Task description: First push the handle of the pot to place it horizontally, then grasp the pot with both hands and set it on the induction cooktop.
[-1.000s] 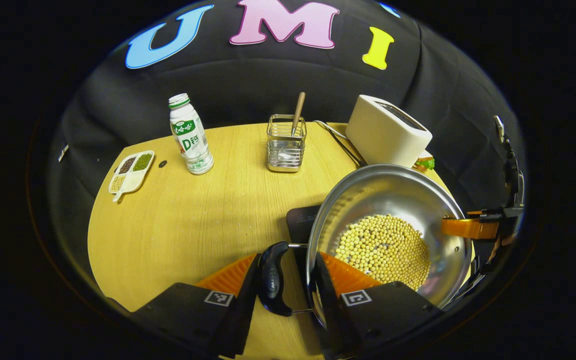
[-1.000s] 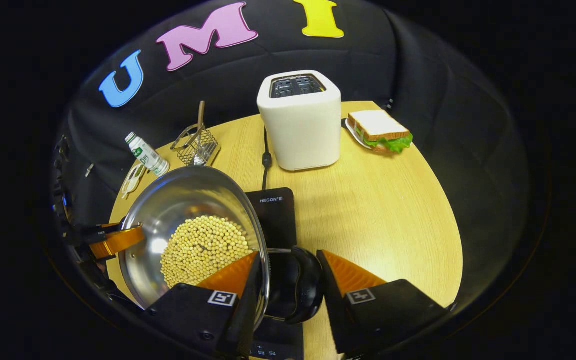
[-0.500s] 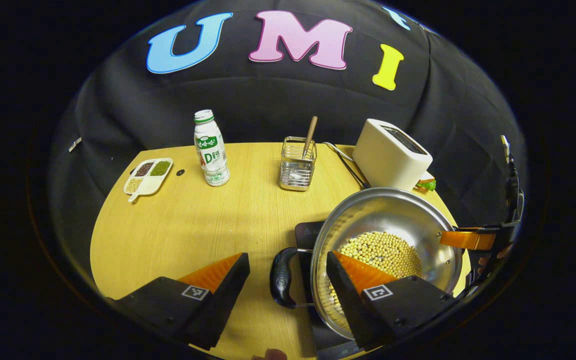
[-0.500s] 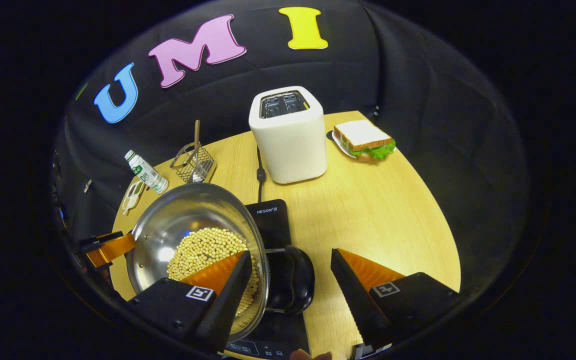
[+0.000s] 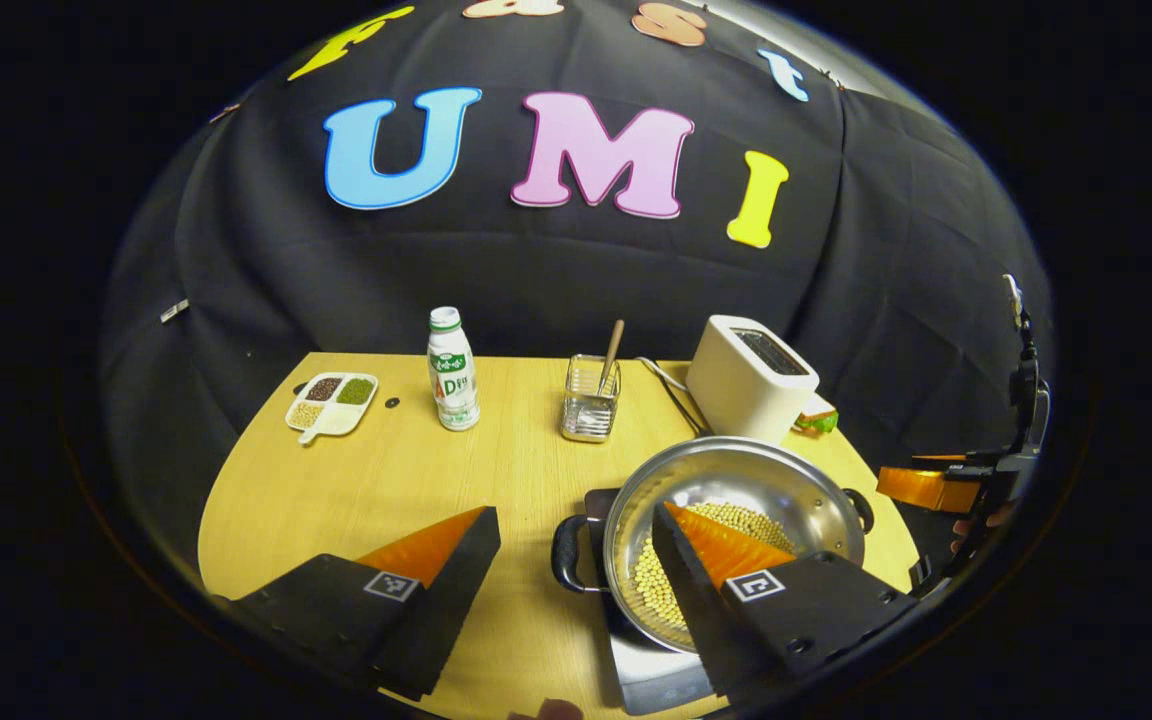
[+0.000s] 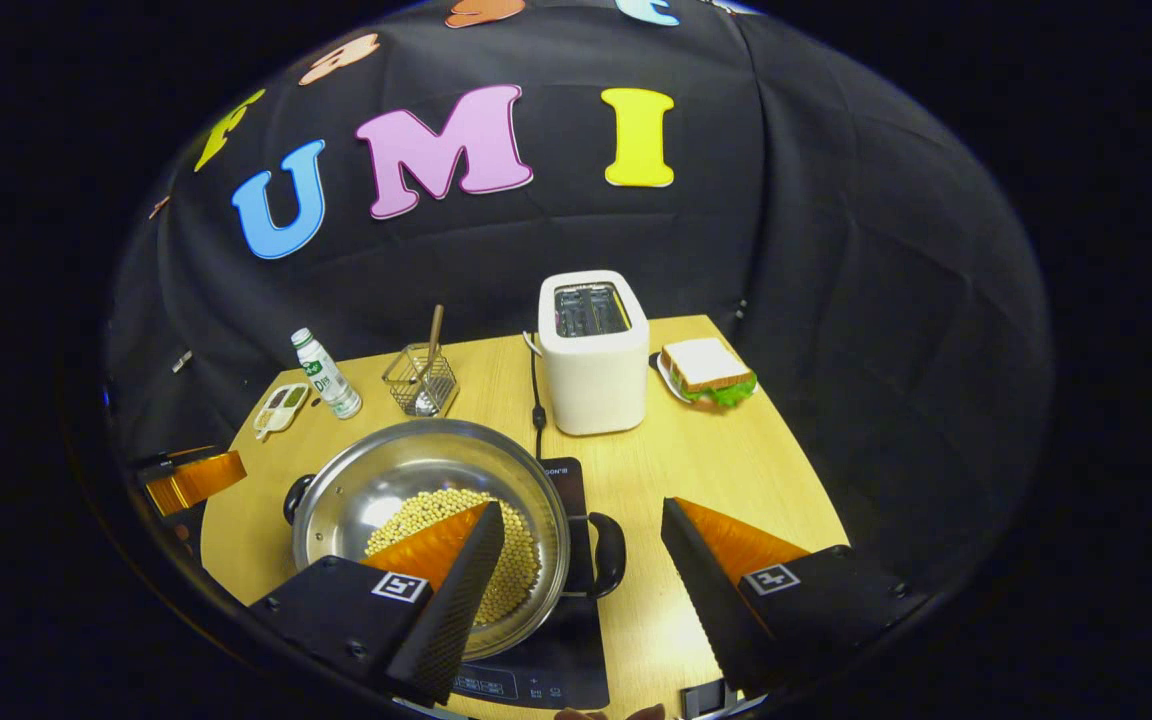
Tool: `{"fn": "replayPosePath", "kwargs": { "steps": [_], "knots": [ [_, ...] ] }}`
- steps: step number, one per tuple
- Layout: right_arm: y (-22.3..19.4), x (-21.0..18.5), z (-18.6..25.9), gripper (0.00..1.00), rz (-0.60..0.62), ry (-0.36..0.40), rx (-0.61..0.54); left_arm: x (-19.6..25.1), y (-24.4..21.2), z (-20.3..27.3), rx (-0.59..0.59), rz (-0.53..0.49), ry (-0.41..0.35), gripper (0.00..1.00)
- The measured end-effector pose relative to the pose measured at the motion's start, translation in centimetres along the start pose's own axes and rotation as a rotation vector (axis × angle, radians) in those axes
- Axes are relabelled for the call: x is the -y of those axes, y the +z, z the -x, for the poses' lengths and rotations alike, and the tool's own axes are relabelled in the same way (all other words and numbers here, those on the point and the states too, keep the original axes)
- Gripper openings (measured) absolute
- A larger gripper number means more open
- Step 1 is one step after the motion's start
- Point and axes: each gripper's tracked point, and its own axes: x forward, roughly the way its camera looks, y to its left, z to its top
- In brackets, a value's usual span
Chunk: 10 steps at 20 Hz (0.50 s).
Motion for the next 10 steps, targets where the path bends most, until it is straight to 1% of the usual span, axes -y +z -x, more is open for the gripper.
{"fn": "replayPosePath", "kwargs": {
  "steps": [3,7,10],
  "knots": [
    [3.0,-0.8,3.2,0.99,0.021,-0.006,0.093,0.2,2.0,3.1,0.056,-0.014,-0.014,0.95],
    [6.3,-2.0,7.3,0.99,0.047,-0.018,0.209,0.3,5.3,6.8,0.174,-0.034,-0.030,0.95],
    [8.2,-3.3,10.2,0.99,0.046,-0.015,0.283,-0.5,7.7,9.7,0.259,-0.090,0.000,0.95]
  ]
}}
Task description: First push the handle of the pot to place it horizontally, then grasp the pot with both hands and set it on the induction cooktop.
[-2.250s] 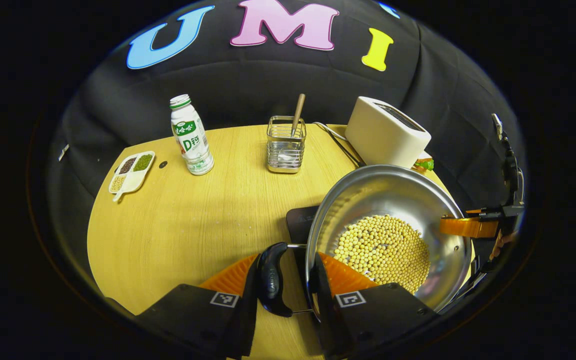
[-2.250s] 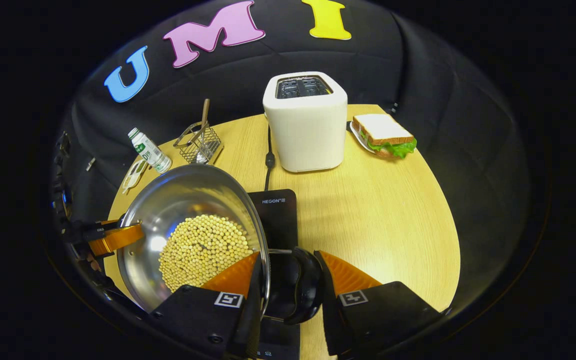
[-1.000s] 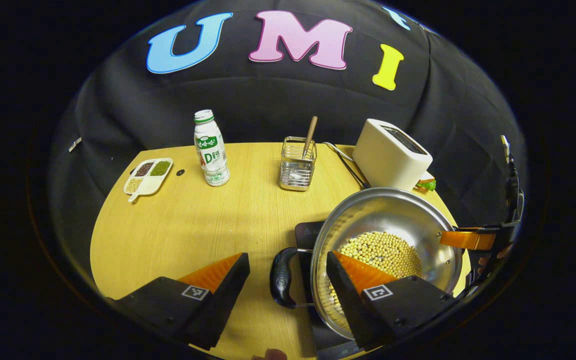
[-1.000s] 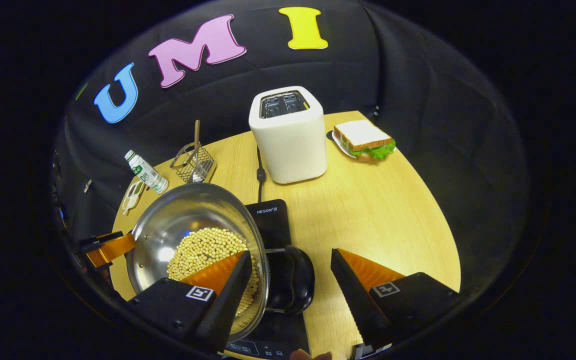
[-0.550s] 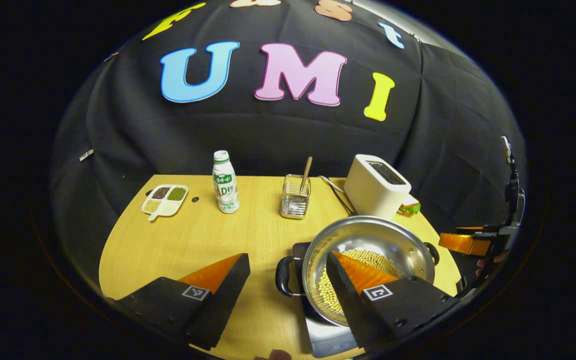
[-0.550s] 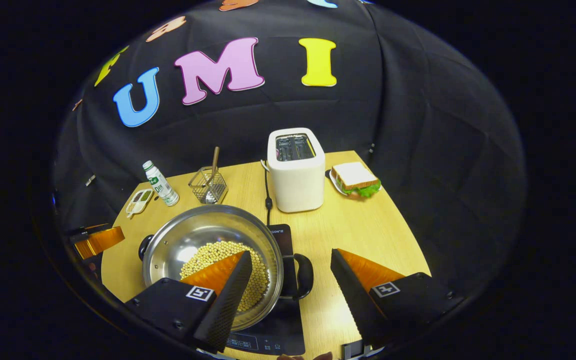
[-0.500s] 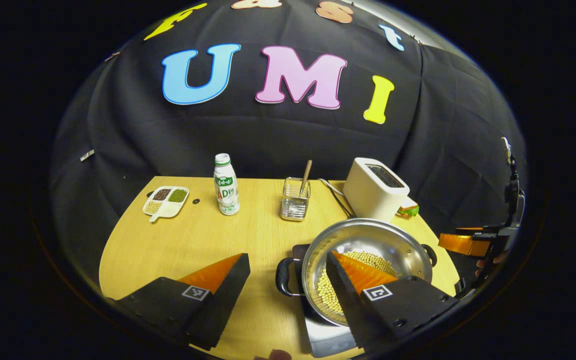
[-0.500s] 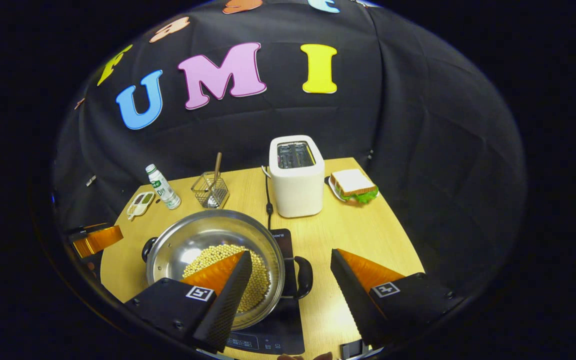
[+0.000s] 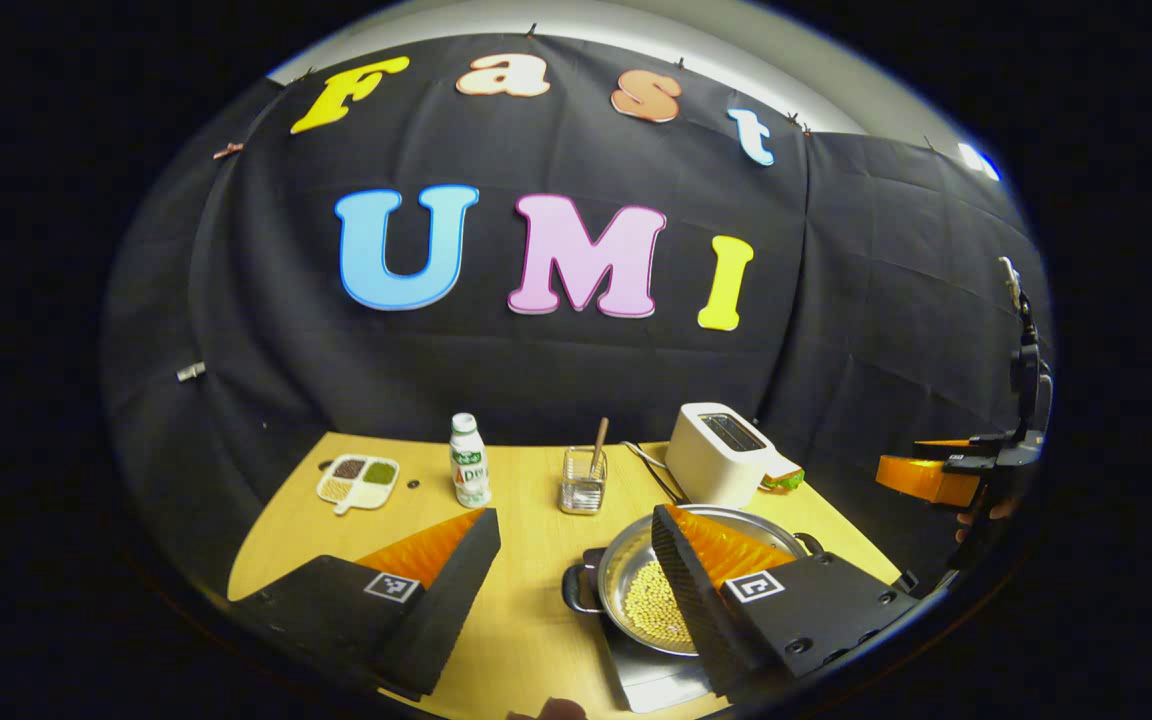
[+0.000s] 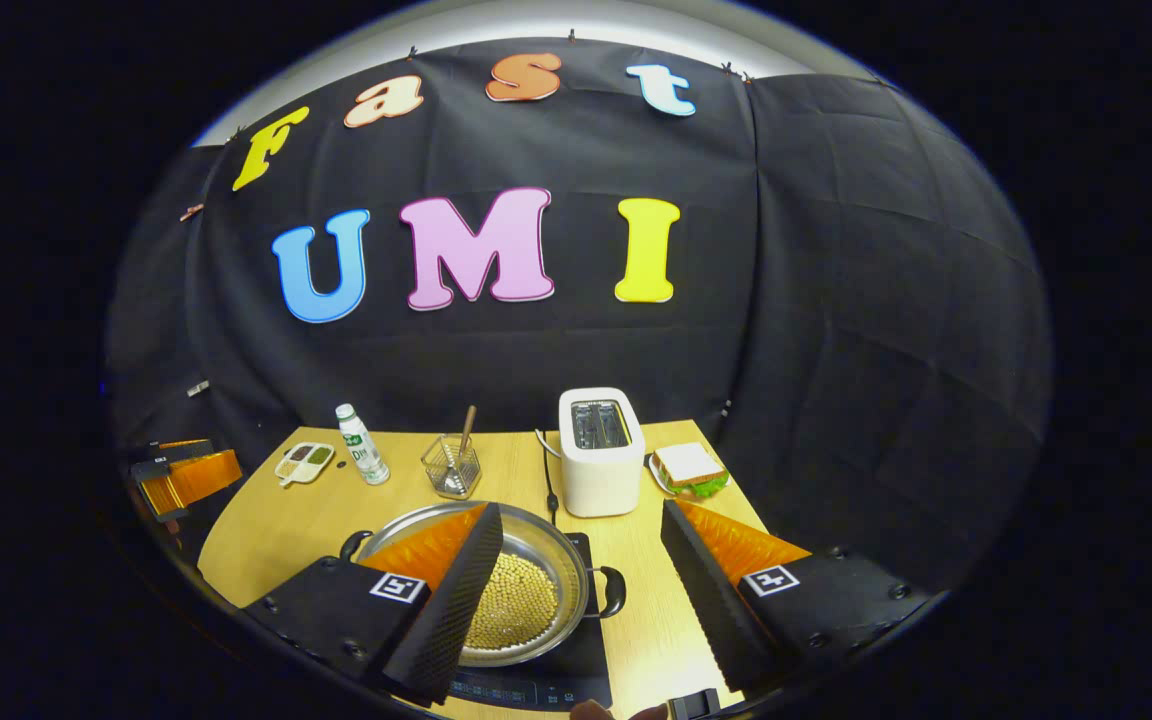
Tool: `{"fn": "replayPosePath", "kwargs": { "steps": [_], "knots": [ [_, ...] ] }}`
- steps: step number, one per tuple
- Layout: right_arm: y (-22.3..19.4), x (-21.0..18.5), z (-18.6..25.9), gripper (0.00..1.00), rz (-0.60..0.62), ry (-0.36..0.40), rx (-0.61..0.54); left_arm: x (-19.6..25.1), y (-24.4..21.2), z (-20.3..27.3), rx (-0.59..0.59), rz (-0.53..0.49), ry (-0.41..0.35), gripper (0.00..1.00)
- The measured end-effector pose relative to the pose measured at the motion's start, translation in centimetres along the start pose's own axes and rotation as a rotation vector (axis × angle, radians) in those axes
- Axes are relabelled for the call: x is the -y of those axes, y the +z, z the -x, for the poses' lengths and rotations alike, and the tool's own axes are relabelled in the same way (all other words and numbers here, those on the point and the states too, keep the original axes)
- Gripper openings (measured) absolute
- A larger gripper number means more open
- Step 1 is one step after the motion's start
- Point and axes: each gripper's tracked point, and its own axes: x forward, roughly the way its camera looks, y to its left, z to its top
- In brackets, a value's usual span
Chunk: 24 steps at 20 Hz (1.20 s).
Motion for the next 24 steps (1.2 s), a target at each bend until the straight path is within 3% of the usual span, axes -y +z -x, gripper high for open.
{"fn": "replayPosePath", "kwargs": {
  "steps": [3,7,16,24],
  "knots": [
    [2.4,-1.1,2.1,0.99,-0.001,-0.008,0.076,-0.7,2.9,2.4,0.090,-0.043,0.019,0.95],
    [5.2,-3.2,4.9,0.99,0.010,-0.008,0.180,-1.0,5.9,5.7,0.195,-0.016,0.007,0.95],
    [9.8,-7.0,10.0,0.98,0.010,0.010,0.345,-3.5,8.0,9.9,0.257,-0.019,0.031,0.95],
    [9.2,-6.7,10.6,0.98,0.034,-0.020,0.344,-5.3,7.8,10.9,0.254,-0.045,0.062,0.95]
  ]
}}
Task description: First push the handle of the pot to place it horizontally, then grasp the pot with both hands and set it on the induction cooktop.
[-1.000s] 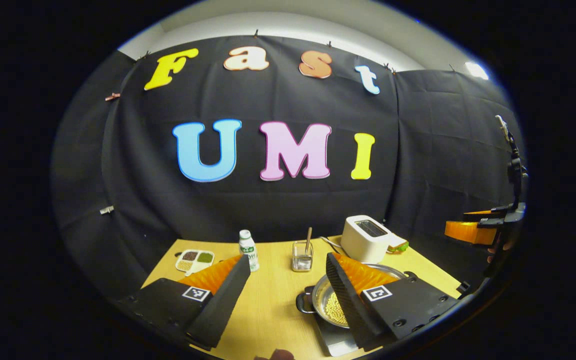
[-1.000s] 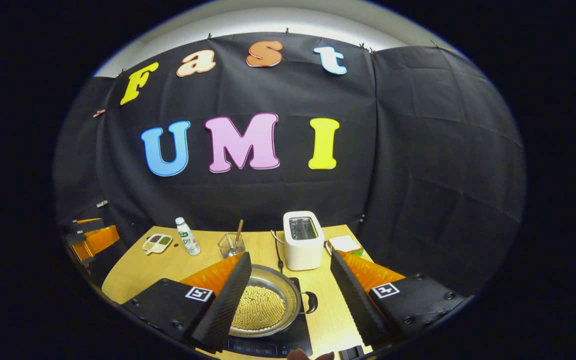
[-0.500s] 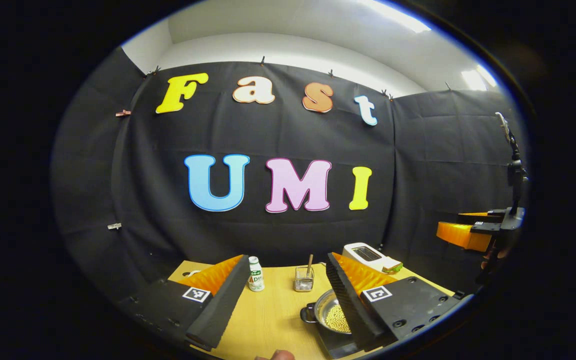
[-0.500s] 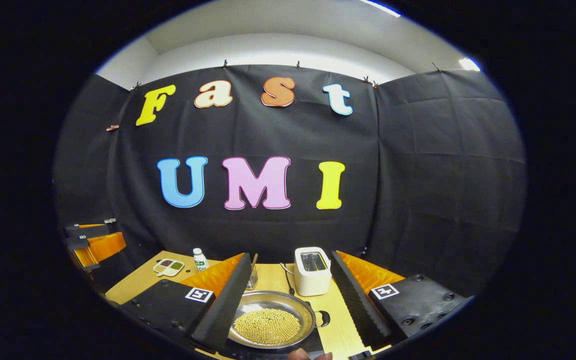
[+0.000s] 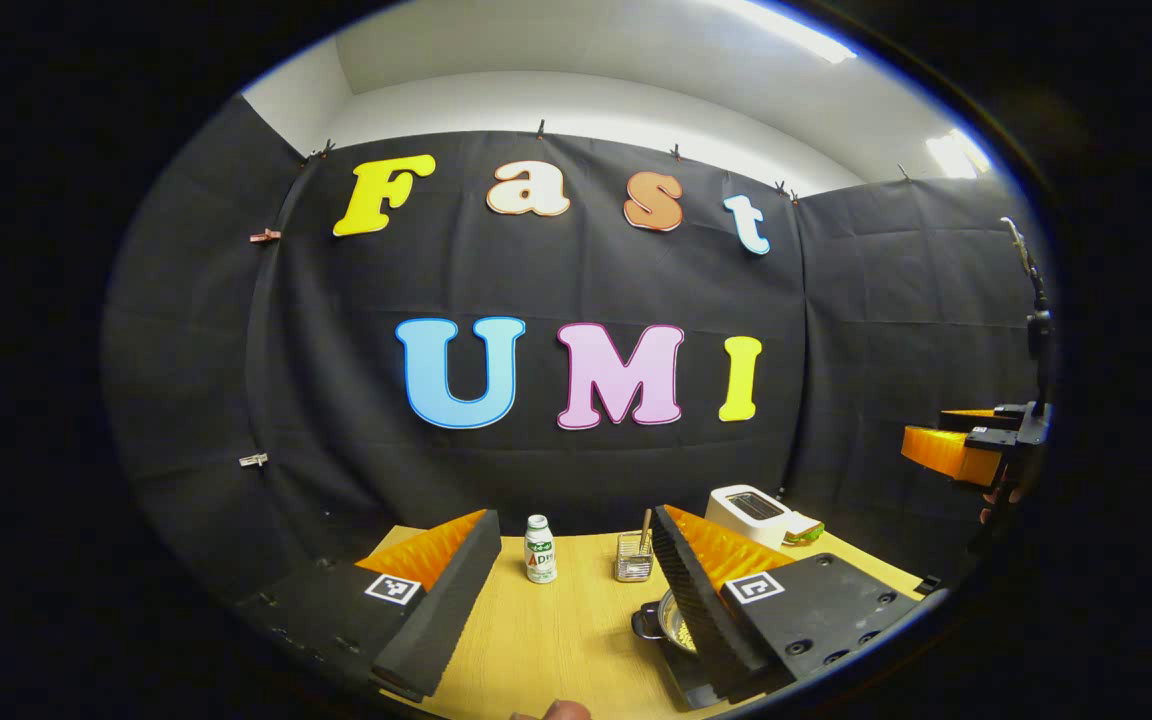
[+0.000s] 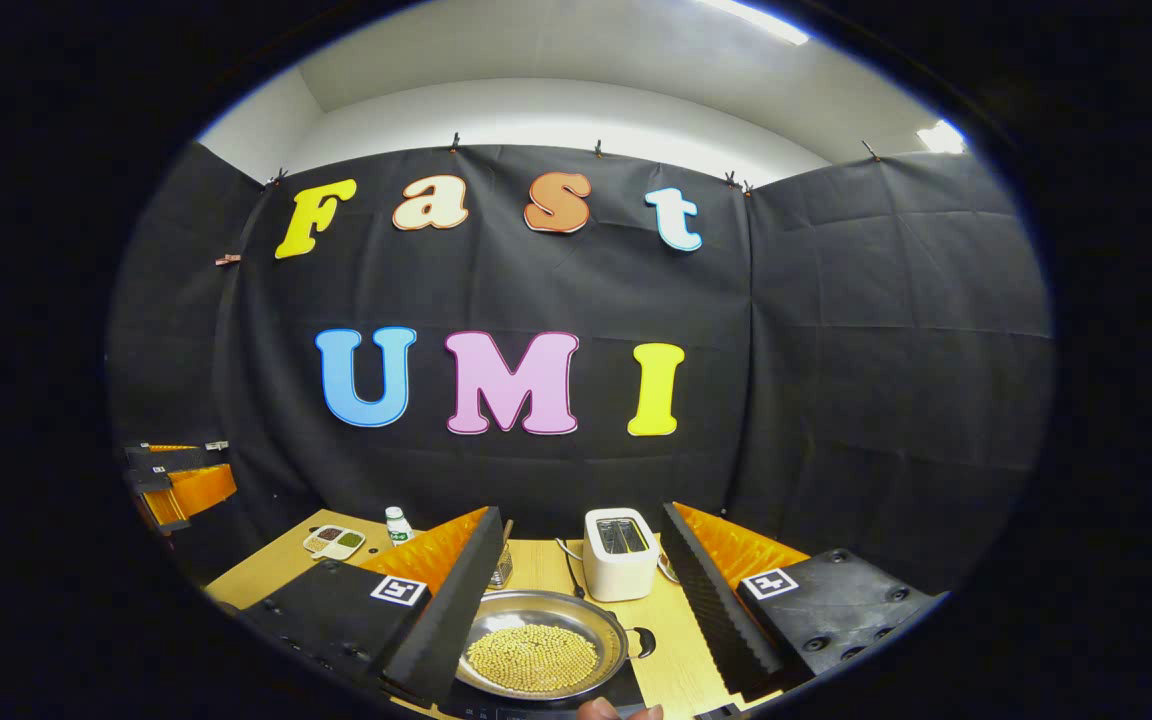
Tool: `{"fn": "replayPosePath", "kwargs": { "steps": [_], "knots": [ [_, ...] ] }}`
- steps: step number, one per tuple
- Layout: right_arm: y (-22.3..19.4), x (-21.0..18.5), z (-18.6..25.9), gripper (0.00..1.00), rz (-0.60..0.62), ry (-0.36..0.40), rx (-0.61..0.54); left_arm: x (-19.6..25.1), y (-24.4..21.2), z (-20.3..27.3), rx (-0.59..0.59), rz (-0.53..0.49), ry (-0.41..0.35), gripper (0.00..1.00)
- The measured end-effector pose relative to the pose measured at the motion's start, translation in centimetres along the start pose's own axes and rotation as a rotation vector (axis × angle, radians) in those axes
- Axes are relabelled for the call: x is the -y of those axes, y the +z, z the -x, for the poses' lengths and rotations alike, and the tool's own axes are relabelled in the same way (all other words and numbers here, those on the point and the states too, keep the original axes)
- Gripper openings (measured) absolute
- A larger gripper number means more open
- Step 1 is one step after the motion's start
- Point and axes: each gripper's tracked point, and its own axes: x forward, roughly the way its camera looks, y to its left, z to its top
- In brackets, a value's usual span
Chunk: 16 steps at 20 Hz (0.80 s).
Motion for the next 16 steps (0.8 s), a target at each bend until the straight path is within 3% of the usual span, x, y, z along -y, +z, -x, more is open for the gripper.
{"fn": "replayPosePath", "kwargs": {
  "steps": [16],
  "knots": [
    [0.27,-0.25,0.57,0.98,-0.007,-0.005,0.007,0.39,0.76,0.49,0.026,-0.018,-0.006,0.95]
  ]
}}
